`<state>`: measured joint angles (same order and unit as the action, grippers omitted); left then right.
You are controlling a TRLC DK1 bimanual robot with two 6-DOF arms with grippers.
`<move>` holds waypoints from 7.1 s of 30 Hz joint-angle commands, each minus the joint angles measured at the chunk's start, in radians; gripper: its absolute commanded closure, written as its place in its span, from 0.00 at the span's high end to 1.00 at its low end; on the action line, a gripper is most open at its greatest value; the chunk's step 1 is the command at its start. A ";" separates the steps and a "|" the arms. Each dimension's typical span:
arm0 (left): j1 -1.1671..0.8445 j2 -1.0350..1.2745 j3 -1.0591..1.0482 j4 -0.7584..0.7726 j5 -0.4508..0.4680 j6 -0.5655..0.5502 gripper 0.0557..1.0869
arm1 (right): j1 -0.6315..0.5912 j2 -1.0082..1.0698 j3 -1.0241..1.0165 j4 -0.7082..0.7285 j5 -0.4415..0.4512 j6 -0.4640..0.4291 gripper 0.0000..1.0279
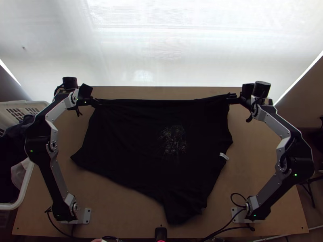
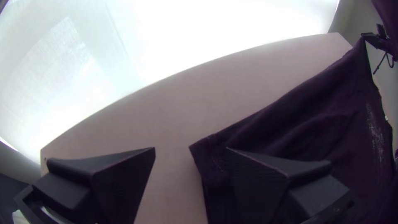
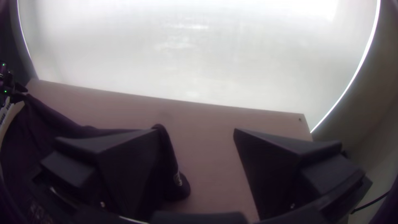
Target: Fold the t-shirt
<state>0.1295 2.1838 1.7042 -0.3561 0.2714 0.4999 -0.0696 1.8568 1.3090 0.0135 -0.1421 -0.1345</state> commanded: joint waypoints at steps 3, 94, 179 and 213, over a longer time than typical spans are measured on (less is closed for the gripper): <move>-0.007 -0.206 -0.028 -0.046 0.002 0.022 0.95 | 0.019 -0.309 -0.005 -0.116 -0.001 -0.050 0.96; 0.239 -1.141 -1.115 -0.431 -0.097 1.033 0.95 | 1.119 -1.047 -0.475 -1.251 -0.103 -0.409 0.96; 0.449 -0.796 -0.652 -0.946 0.097 0.781 0.03 | 1.091 -0.936 -0.850 -0.685 -0.215 -0.594 0.90; 0.447 -0.806 -0.569 -1.018 0.137 0.747 0.03 | 1.033 -1.021 -0.861 -0.742 -0.241 -0.603 0.56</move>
<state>0.5755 1.3781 1.1282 -1.3693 0.4046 1.2488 0.9443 0.8017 0.4423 -0.7128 -0.3748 -0.7238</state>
